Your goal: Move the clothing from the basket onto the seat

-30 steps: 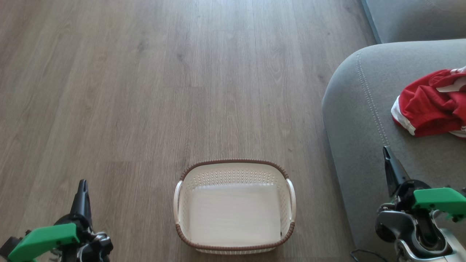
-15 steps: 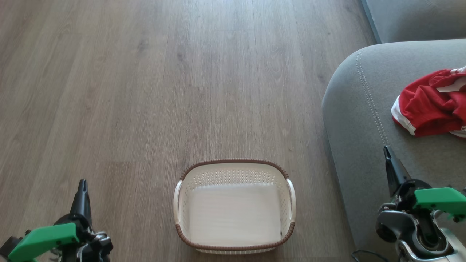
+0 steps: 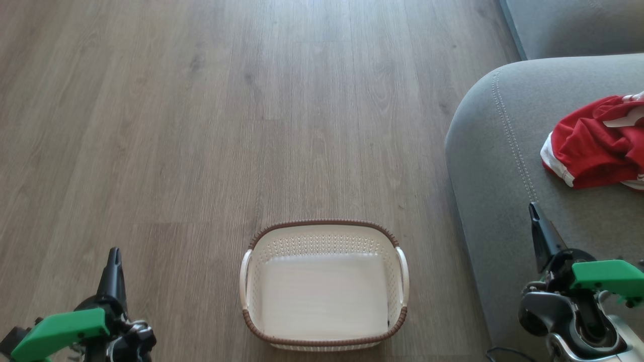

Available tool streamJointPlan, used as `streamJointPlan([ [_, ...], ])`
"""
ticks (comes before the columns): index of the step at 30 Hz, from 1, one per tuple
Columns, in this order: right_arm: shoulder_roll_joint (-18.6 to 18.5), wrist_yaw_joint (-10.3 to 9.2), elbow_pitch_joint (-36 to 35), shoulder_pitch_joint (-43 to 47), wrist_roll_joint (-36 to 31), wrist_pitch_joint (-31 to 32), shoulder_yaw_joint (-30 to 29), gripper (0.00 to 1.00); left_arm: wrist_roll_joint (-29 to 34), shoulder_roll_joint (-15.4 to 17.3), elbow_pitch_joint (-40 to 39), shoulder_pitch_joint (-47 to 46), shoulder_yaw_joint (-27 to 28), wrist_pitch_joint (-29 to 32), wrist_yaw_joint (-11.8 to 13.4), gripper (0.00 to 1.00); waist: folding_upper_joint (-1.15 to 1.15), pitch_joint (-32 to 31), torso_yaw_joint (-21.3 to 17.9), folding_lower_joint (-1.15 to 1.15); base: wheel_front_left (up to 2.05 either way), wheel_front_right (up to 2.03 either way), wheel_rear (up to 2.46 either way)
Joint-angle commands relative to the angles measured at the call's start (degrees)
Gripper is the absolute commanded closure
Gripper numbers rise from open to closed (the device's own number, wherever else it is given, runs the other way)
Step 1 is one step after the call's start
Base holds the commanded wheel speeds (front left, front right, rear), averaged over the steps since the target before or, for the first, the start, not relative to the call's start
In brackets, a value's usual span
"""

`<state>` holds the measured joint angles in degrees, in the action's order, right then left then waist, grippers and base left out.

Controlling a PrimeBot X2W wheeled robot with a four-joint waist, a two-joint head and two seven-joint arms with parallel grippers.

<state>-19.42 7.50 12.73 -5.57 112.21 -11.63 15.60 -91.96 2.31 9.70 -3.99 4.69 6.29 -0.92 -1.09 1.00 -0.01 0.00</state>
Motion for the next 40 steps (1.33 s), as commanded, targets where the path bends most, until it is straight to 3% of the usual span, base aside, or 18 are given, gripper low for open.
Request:
streamJointPlan([
  [1,-1.55,-0.01,-2.27,-3.00,0.45,-0.54,0.99,1.00,-0.13,0.56,-2.25,-2.27,2.01,0.11,0.10,1.00,0.00,0.00,0.00,0.00,0.00,0.00,0.00],
  [40,-3.61,-0.01,-3.43,-3.31,2.60,-2.62,3.46,1.00,-0.14,0.56,-2.33,-2.24,2.01,0.10,0.11,1.00,0.00,0.03,0.00,0.00,0.00,0.00,0.00],
])
